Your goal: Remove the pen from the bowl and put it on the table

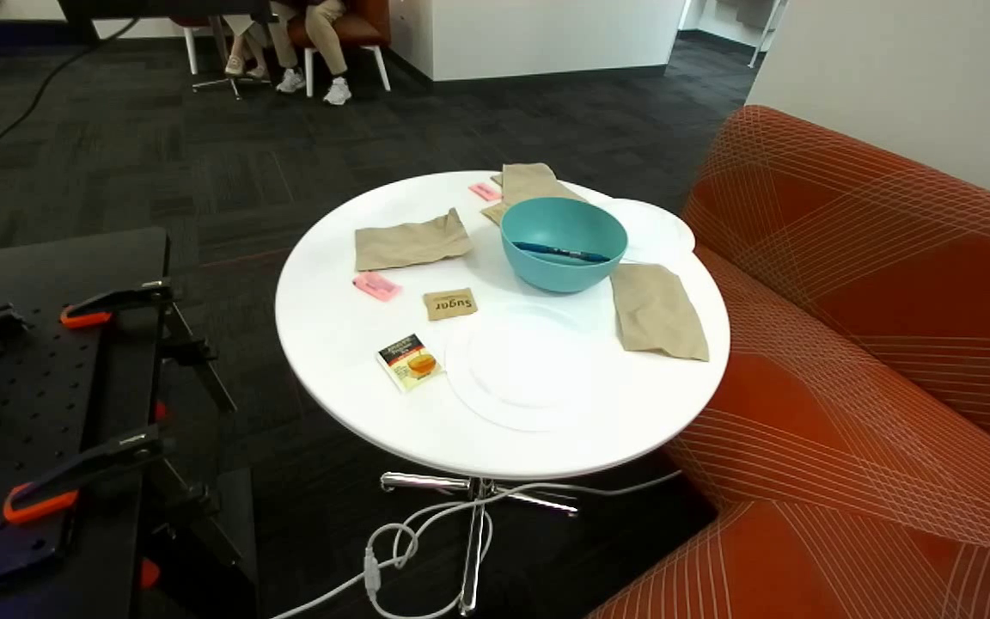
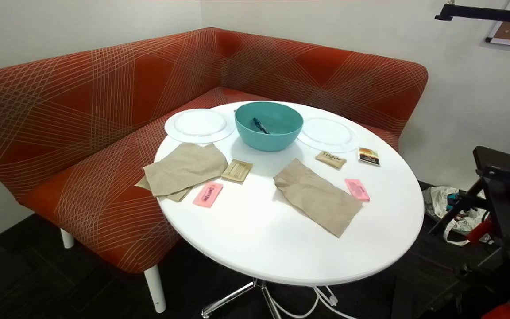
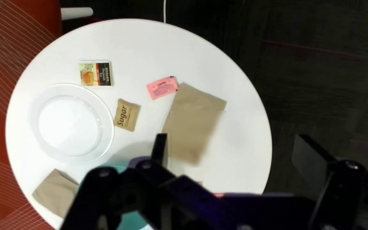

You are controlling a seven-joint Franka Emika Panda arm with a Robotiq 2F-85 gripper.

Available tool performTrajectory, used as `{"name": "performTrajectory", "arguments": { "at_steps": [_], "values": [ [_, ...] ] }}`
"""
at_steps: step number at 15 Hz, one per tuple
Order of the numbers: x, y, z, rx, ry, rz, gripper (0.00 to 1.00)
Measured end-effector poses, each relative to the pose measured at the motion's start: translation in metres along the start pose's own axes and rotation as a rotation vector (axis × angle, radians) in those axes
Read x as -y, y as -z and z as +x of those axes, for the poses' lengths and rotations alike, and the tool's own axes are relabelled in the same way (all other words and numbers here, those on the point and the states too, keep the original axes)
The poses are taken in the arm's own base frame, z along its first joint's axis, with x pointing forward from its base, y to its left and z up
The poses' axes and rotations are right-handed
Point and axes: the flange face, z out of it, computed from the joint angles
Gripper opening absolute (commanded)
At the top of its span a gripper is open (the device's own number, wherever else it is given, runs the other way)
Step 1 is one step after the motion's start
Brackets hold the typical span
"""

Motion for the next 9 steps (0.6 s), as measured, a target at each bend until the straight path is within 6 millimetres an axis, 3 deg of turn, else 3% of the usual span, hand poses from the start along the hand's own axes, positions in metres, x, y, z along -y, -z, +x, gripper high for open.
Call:
{"name": "performTrajectory", "arguments": {
  "at_steps": [5, 9],
  "values": [
    [-0.045, 0.003, 0.04, -0.028, -0.215, -0.015, 1.0],
    [-0.087, -0.014, 0.088, -0.006, -0.395, 0.02, 1.0]
  ]
}}
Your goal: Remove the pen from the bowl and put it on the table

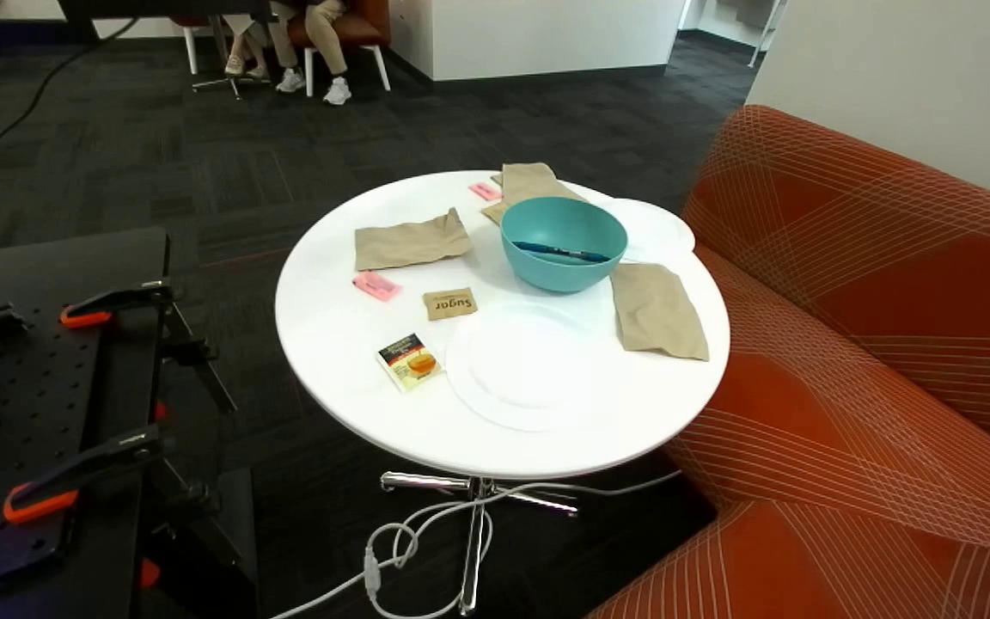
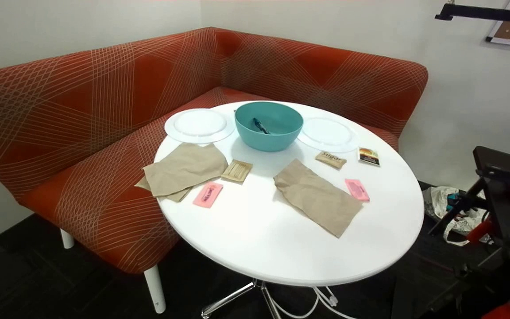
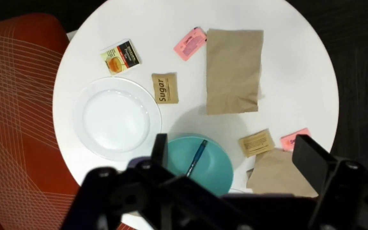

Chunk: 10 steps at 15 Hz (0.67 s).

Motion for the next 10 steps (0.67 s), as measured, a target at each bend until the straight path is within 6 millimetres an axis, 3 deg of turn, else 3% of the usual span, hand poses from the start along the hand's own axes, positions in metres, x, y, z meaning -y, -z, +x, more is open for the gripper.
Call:
{"name": "performTrajectory", "arguments": {
  "at_steps": [5, 10],
  "values": [
    [0.005, -0.044, 0.071, -0.053, -0.16, 0.063, 1.0],
    [0.019, -0.102, 0.113, -0.088, -0.306, 0.082, 1.0]
  ]
}}
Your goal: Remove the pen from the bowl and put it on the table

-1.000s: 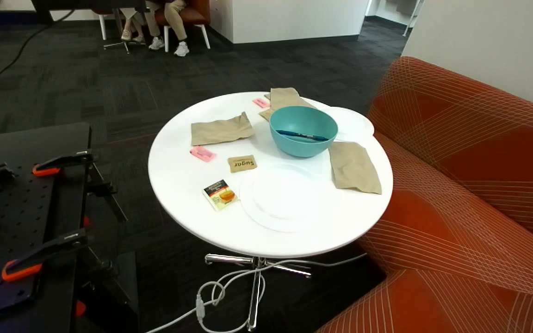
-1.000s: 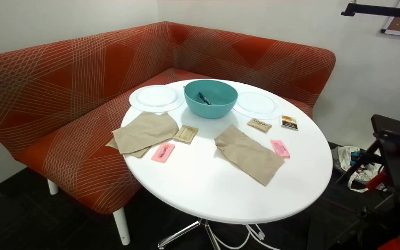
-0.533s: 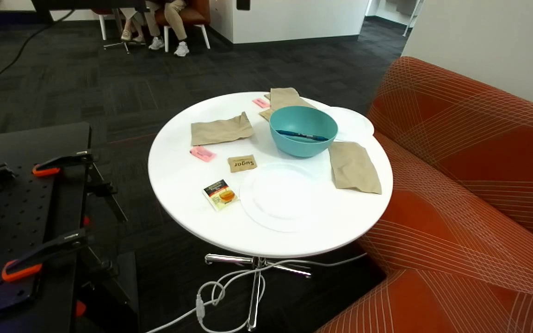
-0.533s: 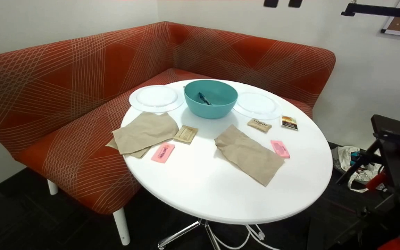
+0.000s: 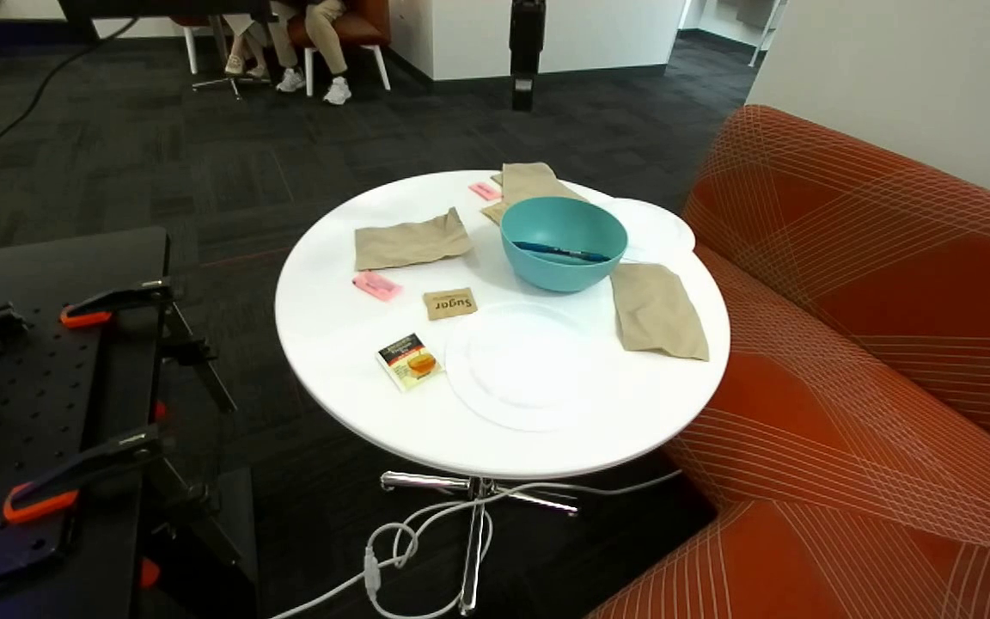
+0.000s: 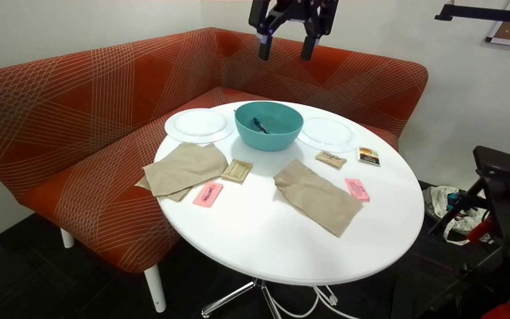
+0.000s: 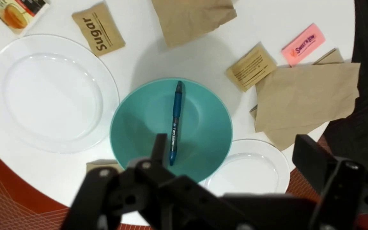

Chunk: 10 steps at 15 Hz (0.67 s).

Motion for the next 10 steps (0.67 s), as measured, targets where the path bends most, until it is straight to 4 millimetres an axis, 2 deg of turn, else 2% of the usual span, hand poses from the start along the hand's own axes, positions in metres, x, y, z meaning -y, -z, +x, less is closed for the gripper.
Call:
{"name": "performTrajectory", "arguments": {
  "at_steps": [6, 8, 10],
  "values": [
    [-0.009, -0.061, 0.021, 0.032, -0.098, -0.047, 1.0],
    [-0.015, -0.073, 0.024, 0.044, -0.109, -0.06, 1.0],
    [-0.015, -0.075, 0.024, 0.045, -0.109, -0.062, 1.0]
  ]
}}
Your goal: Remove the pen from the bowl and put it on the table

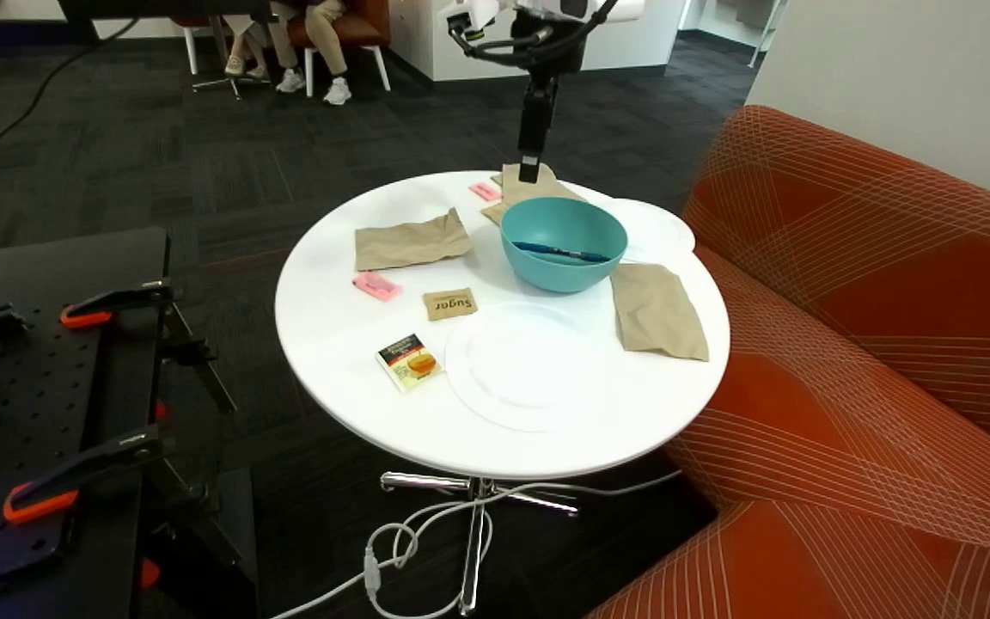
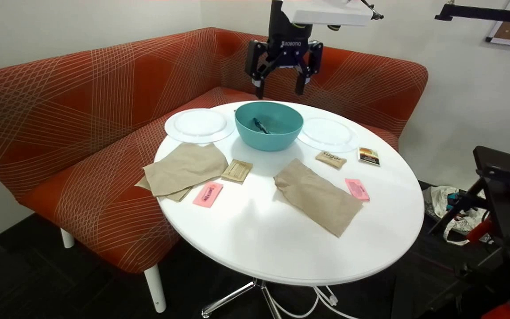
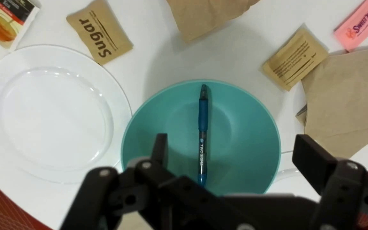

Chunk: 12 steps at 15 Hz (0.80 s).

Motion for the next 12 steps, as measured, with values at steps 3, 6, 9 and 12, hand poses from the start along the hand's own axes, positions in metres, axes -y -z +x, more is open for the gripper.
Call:
{"name": "performTrajectory", "arguments": {
  "at_steps": [3, 6, 9, 12],
  "values": [
    [0.002, 0.0, -0.002, 0.0, 0.004, 0.0, 1.0],
    [0.001, -0.001, -0.002, 0.001, 0.003, -0.002, 1.0],
    [0.0, -0.007, 0.0, 0.001, 0.001, -0.004, 1.0],
    [0.0, -0.018, 0.003, -0.002, 0.0, -0.005, 1.0]
  ]
}}
